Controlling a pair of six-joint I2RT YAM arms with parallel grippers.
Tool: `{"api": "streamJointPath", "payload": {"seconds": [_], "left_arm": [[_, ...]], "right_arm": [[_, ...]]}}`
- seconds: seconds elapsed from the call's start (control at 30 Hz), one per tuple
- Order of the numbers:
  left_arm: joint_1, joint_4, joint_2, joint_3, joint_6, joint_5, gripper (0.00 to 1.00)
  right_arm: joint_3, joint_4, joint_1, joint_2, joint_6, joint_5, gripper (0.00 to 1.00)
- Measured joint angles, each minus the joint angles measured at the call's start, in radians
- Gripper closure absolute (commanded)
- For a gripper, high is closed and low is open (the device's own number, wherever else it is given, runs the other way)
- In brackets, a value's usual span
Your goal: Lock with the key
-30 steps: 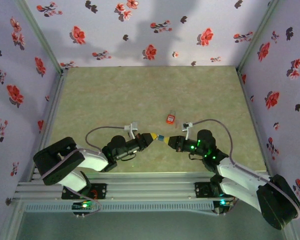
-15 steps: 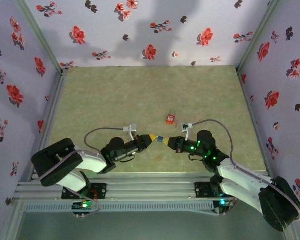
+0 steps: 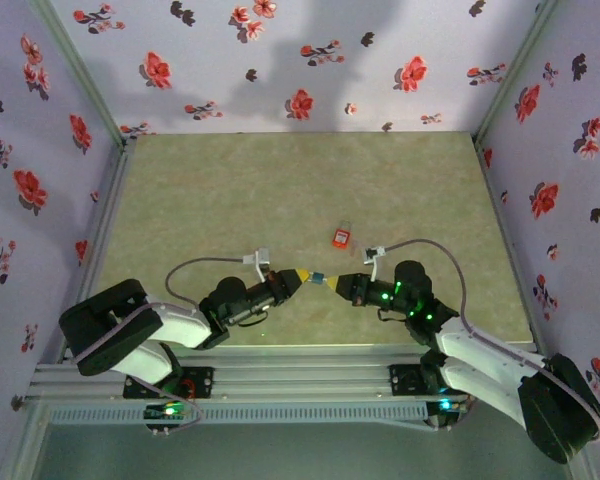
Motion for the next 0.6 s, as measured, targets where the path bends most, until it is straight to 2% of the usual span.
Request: {"api": "streamJointPath", "payload": {"seconds": [0.6], "left_arm": [[0.008, -0.001, 0.0, -0.016, 0.0, -0.061, 1.0]], "right_arm": [[0.0, -0.004, -0.002, -0.018, 0.0, 0.007, 1.0]]}}
